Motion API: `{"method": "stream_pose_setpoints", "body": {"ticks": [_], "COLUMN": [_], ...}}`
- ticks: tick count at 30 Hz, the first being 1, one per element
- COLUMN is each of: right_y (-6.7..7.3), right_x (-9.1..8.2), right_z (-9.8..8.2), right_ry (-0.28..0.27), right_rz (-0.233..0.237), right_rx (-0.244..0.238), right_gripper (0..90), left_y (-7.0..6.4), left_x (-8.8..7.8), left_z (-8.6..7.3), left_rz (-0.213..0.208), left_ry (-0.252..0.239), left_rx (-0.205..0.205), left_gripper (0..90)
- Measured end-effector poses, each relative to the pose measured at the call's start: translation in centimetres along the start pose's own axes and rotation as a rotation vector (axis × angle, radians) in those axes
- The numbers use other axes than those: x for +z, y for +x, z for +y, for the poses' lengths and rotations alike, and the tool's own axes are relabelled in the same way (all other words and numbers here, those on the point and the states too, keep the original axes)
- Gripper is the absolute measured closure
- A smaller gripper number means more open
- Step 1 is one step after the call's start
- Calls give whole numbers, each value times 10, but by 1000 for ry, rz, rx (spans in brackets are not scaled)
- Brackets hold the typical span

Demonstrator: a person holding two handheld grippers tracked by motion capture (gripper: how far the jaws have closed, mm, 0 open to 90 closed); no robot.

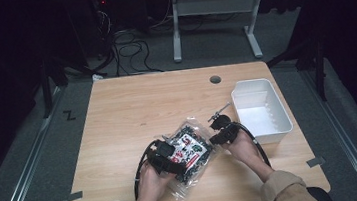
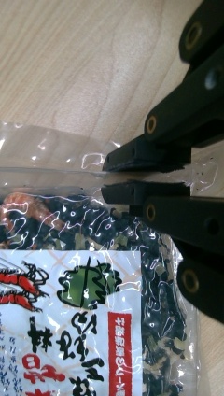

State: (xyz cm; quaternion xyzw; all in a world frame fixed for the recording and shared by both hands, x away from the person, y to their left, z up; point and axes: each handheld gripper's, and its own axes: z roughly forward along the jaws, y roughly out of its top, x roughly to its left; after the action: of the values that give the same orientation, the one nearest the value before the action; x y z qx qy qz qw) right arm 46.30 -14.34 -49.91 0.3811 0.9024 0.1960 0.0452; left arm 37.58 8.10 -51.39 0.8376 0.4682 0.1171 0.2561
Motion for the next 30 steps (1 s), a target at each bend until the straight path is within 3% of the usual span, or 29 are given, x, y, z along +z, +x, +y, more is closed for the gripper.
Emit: {"method": "stream_pose_setpoints", "body": {"ticks": [8,16,17,18,19,22,24,30], "right_y": [3,2,2,5,6,7,8,6], "right_x": [-5,-26,-30,-34,-42,-50,-68,-94], "right_z": [0,-2,-2,-2,0,1,3,4], "right_ry": [-14,-59,-71,-66,-80,-96,-138,-166], "right_rz": [-20,-24,-30,-39,-56,-61,-82,-124], "right_rx": [-49,-71,-92,-84,-113,-127,-148,-179], "right_gripper": [880,884,884,885,887,889,892,899], "left_y": [-3,-6,-6,-6,-6,-5,-4,-4], "left_x": [-2,-5,-5,-5,-6,-6,-6,-8], "left_z": [-1,-2,-2,-2,-2,-2,-2,-2], "left_rz": [9,2,1,0,-3,-15,-15,-16], "left_ry": [-28,-83,-84,-86,-92,-99,-101,-114], "left_rx": [23,43,44,44,43,34,33,29], "left_gripper": [126,156,156,157,158,165,170,174]}}
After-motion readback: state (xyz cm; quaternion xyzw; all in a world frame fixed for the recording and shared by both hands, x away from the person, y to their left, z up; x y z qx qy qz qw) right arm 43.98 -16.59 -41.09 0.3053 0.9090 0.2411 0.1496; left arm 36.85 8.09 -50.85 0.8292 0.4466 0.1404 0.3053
